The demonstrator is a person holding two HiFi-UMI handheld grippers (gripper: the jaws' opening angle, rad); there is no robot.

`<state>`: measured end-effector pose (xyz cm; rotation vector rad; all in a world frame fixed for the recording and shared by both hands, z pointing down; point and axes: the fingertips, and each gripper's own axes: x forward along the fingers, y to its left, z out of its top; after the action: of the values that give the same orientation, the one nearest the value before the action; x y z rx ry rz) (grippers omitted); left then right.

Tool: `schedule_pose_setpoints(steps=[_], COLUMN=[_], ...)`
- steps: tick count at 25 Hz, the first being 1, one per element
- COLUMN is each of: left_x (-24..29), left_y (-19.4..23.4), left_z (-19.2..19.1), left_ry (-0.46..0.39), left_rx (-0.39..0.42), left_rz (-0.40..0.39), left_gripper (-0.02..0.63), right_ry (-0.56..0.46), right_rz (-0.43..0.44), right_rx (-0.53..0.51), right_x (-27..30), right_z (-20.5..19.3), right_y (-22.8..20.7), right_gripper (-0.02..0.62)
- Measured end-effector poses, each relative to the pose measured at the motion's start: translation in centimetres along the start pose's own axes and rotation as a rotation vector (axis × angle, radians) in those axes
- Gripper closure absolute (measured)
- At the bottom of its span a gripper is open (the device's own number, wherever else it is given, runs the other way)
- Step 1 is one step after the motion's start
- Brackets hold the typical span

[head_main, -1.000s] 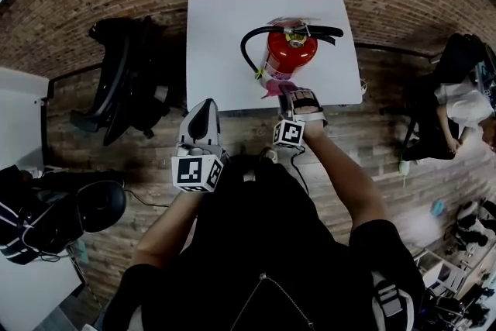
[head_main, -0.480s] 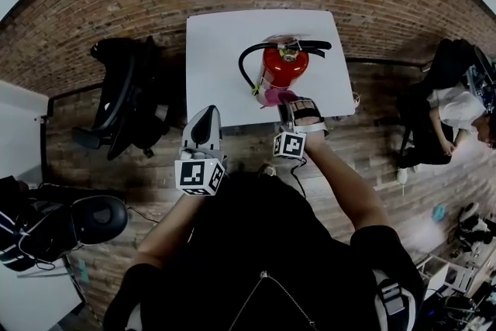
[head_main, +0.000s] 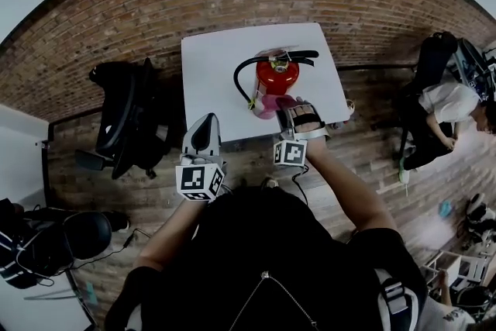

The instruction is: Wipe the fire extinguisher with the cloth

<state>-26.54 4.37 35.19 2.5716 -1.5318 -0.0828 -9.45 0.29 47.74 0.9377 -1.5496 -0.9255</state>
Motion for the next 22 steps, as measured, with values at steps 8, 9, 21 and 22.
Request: schedule_pose_setpoints(steps=[8,9,21,22], left_x=[0.0,0.0,0.2,0.2], left_y=[0.0,0.0,-0.5,-0.4], left_z=[0.4,0.4,0.4,0.4], left_ry=[-0.010,-0.011,-0.009,-0.007], left_rx=[0.003,0.002,-0.003,-0.005], left_rz=[-0.039,-0.044,-0.102,-0.105], left_gripper=[0.577,0.576,0.577,0.577], right_ry=[0.022,0.024,0.063,0.068], right_rz=[-0.069,-0.076,-0.157,-0.149], right_rx=[-0.011,-0.011,0.051,0.073], right_x=[-1.5,-1.7,-4.0,-4.1], right_z=[0.8,0.9,1.8,1.9], right_y=[-3.1,-3.5,-7.0,-7.0], right_gripper=[0.497,0.497,0.497,0.497])
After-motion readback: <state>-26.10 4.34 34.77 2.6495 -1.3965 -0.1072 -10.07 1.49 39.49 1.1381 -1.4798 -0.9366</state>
